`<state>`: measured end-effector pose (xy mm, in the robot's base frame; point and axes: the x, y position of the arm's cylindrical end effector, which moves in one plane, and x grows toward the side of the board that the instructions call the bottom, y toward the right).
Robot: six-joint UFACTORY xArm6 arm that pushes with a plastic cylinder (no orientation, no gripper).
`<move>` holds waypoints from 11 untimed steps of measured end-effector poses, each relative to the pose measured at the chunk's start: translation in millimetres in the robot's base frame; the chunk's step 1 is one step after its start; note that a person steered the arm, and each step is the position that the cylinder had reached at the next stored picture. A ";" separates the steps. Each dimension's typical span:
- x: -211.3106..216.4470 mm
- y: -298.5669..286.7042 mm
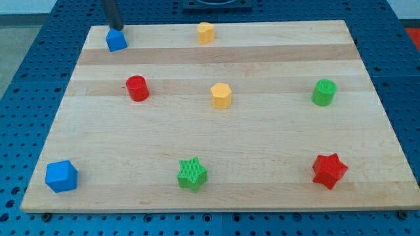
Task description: Slide the blue triangle towards the red circle
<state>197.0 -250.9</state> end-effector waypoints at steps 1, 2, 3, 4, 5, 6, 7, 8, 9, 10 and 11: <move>0.9 -11.0; 18.3 -35.7; 34.0 -46.1; 34.0 -44.4; 34.0 -7.7; 34.0 38.0; 34.0 50.9; 36.7 50.9; 48.1 62.4; 59.8 80.8; 70.0 89.3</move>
<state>267.0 -161.5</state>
